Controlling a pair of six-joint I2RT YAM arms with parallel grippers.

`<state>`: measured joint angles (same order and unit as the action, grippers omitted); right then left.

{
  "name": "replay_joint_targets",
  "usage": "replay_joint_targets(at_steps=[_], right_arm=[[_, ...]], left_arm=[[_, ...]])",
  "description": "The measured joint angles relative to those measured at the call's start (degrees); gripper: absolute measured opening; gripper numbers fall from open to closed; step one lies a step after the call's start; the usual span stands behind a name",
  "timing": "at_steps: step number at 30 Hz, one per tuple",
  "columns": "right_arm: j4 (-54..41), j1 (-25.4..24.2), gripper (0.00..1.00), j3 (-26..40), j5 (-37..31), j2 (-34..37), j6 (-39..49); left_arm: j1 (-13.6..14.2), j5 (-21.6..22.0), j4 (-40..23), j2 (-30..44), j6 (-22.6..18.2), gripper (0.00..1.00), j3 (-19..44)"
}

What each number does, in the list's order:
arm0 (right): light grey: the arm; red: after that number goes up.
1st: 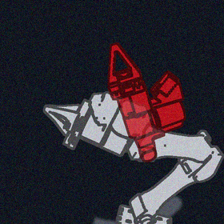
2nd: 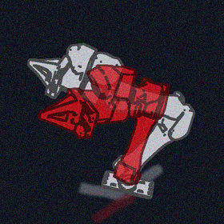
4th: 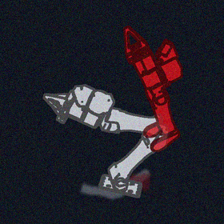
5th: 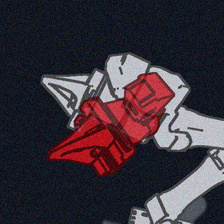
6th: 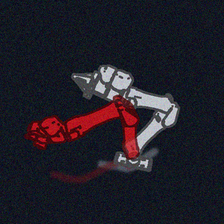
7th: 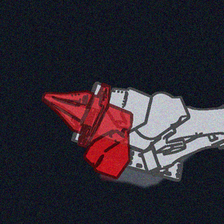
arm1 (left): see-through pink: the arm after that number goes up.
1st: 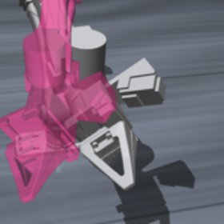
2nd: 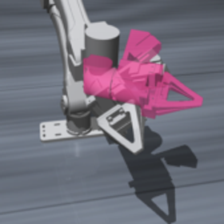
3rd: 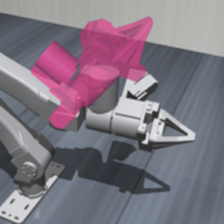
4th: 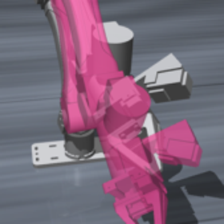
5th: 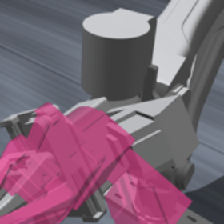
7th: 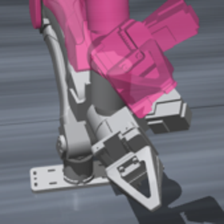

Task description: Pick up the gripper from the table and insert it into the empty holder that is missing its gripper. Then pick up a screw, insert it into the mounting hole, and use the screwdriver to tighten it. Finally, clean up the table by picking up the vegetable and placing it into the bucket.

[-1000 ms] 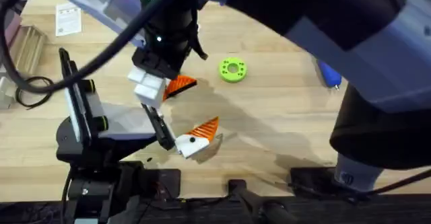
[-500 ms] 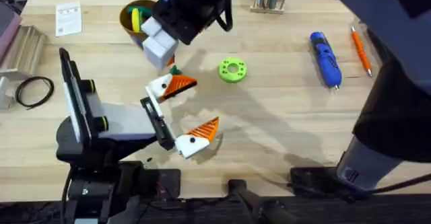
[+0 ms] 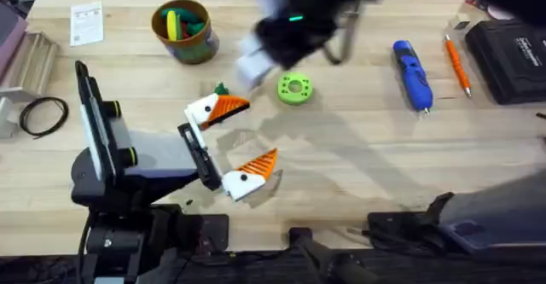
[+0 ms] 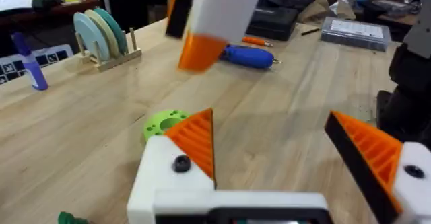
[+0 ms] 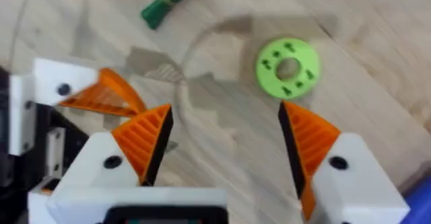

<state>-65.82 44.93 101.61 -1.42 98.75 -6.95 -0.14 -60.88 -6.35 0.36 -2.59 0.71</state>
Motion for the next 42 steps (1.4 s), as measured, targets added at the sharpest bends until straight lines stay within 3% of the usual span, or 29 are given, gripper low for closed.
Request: replay_joint_targets(at_steps=[4, 8, 13, 19, 27, 42], right_arm=[[2.96, -8.09, 0.954, -11.73, -0.07, -12.27, -3.12], [0.91, -17.49, 0.953, -17.73, -0.25, -19.7, -5.03], [-0.53, -29.0, 0.954, -20.51, -0.25, -22.61, -5.44], [-0.25, -38.21, 0.954, -20.72, -0.25, -22.59, -5.26], [1.15, -43.62, 0.953, -20.72, -0.25, -21.2, -5.26], [2.73, -44.05, 0.954, -20.77, -0.25, -20.73, -5.26]], left_arm=[[0.0, 0.0, 0.0, 0.0, 0.0, 0.986, 0.0], [0.0, 0.0, 0.0, 0.0, 0.0, 0.985, 0.0], [0.0, 0.0, 0.0, 0.0, -0.02, 0.986, 0.0], [0.0, 0.0, 0.0, 0.0, -0.02, 0.986, 0.0], [0.0, 0.0, 0.0, 0.0, -0.02, 0.986, 0.0], [0.0, 0.0, 0.0, 0.0, -0.02, 0.989, 0.0]])
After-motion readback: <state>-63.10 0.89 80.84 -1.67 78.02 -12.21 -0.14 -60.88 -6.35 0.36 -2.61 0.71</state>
